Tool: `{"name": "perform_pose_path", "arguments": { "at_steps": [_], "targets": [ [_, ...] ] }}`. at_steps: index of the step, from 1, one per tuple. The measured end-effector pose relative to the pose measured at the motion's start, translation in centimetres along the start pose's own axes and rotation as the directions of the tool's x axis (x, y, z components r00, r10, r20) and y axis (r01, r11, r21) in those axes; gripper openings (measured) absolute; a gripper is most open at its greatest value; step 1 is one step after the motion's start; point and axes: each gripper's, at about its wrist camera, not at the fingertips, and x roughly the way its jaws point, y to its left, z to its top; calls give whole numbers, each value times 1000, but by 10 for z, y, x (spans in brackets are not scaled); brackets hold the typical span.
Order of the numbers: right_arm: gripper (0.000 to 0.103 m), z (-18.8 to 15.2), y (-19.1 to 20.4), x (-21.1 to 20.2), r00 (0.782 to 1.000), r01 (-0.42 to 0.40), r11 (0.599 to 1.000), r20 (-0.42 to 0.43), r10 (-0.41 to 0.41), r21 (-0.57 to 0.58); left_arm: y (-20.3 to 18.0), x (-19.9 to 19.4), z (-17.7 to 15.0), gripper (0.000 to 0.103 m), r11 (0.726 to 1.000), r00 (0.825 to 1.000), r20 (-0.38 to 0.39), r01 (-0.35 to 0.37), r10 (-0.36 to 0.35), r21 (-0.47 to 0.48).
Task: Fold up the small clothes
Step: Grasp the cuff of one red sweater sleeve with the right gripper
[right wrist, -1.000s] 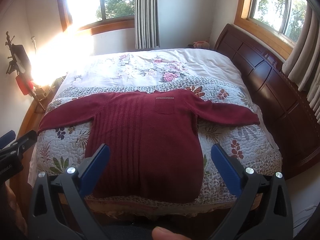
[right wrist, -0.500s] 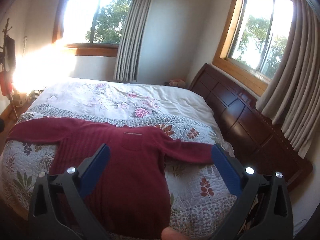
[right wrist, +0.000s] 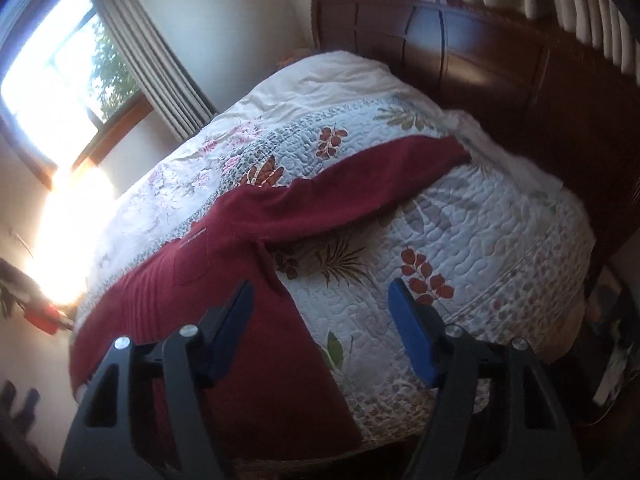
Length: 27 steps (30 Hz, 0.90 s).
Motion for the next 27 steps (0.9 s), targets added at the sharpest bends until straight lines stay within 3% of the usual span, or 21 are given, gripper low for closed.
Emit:
{"name": "perform_pose_path", "arguments": {
  "at_steps": [2,5,8,11,13,15,16,19,27],
  "targets": [
    [68,24,-44,27,995,-94,985,-24,99,143,-3,8,-1,99,999,1000,-18,-13,12,-36],
    [69,58,-106,72,975,-202,918,-19,222,341,-9,20,-2,99,997,999,-33,-36,34,-71],
    [69,91,-160,114,967,-227,857,-2,257,462,-14,27,0,99,992,997,-37,-70,66,-106],
    [67,117,-209,150,949,-279,769,43,313,575,-20,31,4,99,983,993,-43,-111,106,-144],
    [62,131,-234,172,938,-308,721,75,337,620,-22,33,6,99,977,990,-41,-136,131,-163],
    [50,139,-256,194,926,-328,668,88,367,668,-25,33,7,99,970,987,-41,-161,156,-183],
    [50,143,-265,203,925,-327,652,92,368,684,-26,35,8,99,966,986,-42,-169,164,-194],
    [47,151,-281,224,923,-322,626,89,373,710,-27,36,7,99,955,985,-36,-174,171,-240],
    [43,165,-294,257,944,-252,648,35,329,718,-25,40,-1,99,915,996,0,-83,91,-394]
  ]
}}
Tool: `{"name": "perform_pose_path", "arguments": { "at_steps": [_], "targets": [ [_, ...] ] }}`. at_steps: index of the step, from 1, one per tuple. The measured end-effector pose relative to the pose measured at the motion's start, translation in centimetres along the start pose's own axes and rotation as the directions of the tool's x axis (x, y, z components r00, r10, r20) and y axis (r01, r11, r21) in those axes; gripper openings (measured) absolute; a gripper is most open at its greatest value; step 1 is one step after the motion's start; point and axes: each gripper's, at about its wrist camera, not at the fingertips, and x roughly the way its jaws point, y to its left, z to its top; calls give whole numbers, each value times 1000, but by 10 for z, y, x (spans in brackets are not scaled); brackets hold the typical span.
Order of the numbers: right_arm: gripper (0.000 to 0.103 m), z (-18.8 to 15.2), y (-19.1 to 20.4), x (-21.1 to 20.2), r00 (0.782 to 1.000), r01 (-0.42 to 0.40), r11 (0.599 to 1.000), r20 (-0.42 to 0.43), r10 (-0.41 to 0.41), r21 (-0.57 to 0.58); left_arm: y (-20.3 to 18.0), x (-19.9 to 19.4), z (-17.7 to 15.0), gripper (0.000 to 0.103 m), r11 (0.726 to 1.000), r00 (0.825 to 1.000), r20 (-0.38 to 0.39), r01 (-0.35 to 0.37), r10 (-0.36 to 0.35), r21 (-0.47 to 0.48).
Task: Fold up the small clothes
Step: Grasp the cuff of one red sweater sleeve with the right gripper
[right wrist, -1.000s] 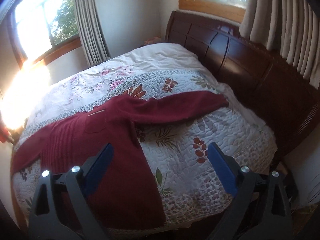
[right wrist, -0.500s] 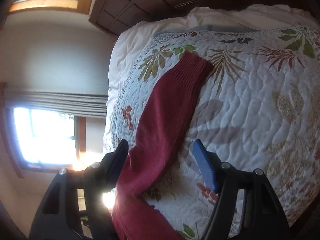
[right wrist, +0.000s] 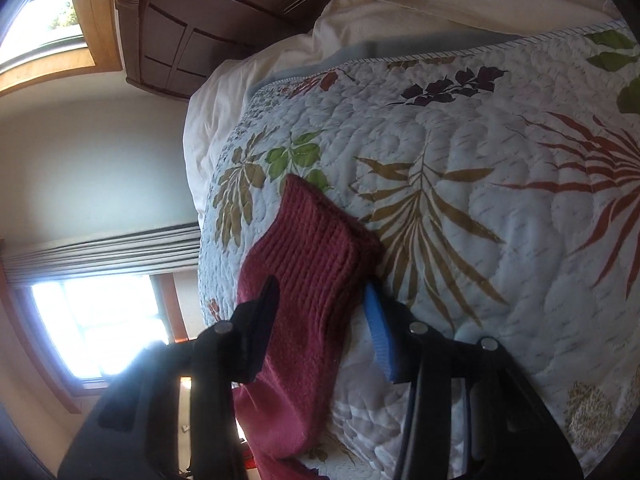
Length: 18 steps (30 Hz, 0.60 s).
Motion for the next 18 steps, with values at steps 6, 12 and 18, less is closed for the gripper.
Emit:
{"name": "perform_pose_path", "arguments": {
  "at_steps": [6,12,18],
  "targets": [
    [21,10,6,7,1000,11,1000,-1,-11,-26,8,7,-1,99,988,996,3,88,-88,-130],
    [10,7,26,-1,1000,25,994,21,-23,-106,32,23,0,99,951,992,-27,112,-125,-289],
    [10,-21,90,-26,997,32,951,76,-9,-306,43,33,6,99,928,974,-4,215,-227,-303]
  ]
}}
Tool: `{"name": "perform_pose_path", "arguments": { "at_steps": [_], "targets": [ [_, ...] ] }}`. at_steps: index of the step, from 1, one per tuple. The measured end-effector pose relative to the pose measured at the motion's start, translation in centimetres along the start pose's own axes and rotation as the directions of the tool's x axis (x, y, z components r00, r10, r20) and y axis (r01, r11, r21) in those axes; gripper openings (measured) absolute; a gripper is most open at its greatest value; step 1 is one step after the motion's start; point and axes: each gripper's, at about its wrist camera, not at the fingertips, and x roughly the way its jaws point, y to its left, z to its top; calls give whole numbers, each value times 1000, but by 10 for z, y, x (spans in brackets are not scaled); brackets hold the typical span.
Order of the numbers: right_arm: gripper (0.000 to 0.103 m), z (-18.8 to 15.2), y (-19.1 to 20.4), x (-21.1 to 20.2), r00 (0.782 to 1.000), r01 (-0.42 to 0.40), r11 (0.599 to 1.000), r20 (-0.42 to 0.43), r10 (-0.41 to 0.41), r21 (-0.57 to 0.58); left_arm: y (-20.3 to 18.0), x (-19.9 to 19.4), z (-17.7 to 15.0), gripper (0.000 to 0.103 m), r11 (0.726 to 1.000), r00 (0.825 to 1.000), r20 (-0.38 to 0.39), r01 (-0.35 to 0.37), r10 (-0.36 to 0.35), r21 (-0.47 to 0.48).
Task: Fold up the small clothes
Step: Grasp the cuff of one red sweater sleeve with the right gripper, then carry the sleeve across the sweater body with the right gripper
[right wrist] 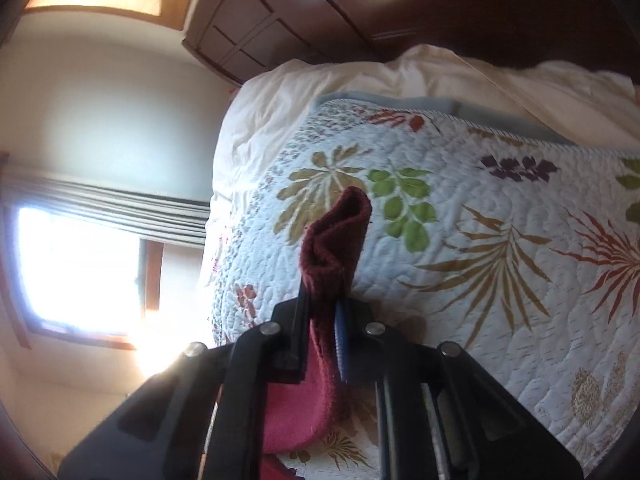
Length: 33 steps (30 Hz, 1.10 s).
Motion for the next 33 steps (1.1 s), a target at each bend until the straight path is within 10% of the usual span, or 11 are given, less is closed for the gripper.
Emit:
{"name": "perform_pose_path", "arguments": {
  "at_steps": [10,17,33],
  "targets": [
    [10,-57,160,-37,997,-22,931,57,46,-363,0,-15,33,99,992,993,107,42,-55,119],
    [10,-154,272,-31,998,-36,812,18,57,-582,30,-6,74,99,996,1000,-21,-2,4,89],
    [10,-435,361,125,963,-69,548,-200,-182,-834,73,24,141,99,997,992,-97,78,-75,29]
  ]
}}
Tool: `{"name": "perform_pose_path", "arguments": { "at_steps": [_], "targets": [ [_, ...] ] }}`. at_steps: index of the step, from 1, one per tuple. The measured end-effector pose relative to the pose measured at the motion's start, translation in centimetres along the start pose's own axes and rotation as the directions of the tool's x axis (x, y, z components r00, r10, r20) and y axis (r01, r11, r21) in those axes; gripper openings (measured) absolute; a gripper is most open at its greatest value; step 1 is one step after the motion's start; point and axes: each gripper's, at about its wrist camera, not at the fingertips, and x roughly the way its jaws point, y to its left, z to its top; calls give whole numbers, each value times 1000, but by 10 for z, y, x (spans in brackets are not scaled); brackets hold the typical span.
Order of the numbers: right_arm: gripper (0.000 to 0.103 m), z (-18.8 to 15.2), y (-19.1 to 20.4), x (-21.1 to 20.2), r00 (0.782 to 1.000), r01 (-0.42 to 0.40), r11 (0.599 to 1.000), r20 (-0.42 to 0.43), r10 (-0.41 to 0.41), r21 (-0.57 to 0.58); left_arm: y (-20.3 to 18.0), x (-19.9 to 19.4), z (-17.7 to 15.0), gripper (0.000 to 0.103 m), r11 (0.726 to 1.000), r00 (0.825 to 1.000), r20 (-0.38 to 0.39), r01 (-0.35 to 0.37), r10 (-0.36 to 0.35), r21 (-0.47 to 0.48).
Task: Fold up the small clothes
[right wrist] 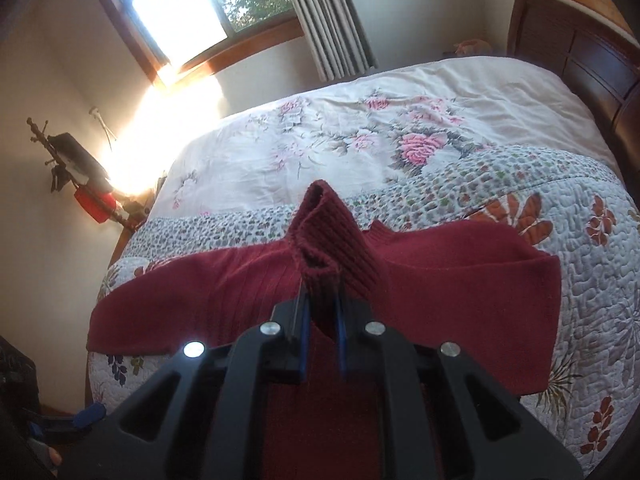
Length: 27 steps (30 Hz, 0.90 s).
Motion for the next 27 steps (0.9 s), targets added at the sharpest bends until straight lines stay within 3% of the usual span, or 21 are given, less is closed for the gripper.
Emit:
{"name": "perform_pose_path", "arguments": {
  "at_steps": [4,8,15,18,21,24,27],
  "targets": [
    [12,-29,32,57,995,41,997,-93,-47,-61,9,17,11,99,1000,999,-35,-23,22,-13],
    [30,-57,44,83,985,51,993,-157,-68,-108,17,45,24,99,998,996,-87,-30,26,-49],
    [45,-92,34,23,990,-4,997,-143,-7,-72,17,118,35,99,998,979,-203,-35,24,-51],
    [46,-115,12,-3,988,3,1000,-155,-4,-4,19,163,36,99,997,958,-284,-63,49,-41],
    [50,-137,-9,-27,989,23,996,-148,-10,85,21,201,36,99,992,932,-341,-127,122,7],
    [53,-155,-26,-46,991,32,986,-137,-9,166,19,229,39,99,979,900,-387,-187,203,78],
    [53,-168,-33,-57,992,30,976,-129,-2,214,9,247,45,99,971,873,-428,-194,236,140]
  ]
}}
